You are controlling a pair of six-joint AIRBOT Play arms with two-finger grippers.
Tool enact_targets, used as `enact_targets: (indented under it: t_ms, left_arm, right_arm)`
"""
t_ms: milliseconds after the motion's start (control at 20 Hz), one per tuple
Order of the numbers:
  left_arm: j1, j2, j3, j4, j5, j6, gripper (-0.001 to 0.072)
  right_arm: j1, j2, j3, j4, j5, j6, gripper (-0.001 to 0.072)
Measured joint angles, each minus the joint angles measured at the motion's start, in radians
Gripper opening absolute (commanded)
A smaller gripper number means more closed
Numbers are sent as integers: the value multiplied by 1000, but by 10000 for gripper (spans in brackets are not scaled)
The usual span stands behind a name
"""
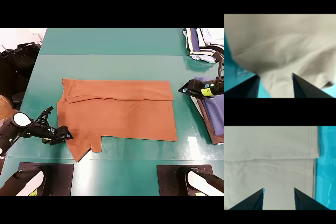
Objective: Fold the shirts.
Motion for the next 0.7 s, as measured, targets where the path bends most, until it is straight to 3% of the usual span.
enact_targets:
  t_ms: [50, 300, 400, 450, 550, 650, 700]
  left_arm:
    - [-1, -1, -5, -5, 27, 3, 19]
    - [0, 2, 9, -51, 34, 40, 22]
    - [0, 2, 34, -63, 24, 54, 22]
    - [0, 2, 50, -64, 15, 61, 21]
    - [0, 2, 82, -71, 6, 69, 22]
    - [0, 2, 111, -73, 0, 73, 22]
    - [0, 2, 122, -74, -2, 74, 22]
  right_arm:
    - [-2, 1, 0, -1, 16, -5, 432]
    - [-93, 18, -42, -41, 145, -31, 433]
    - [-150, 44, -117, -80, 181, -35, 561]
    - [-182, 61, -169, -102, 198, -37, 574]
    - [-239, 83, -280, -123, 212, -37, 552]
    - [-278, 93, -389, -136, 215, -39, 446]
    - [-288, 97, -435, -132, 209, -39, 443]
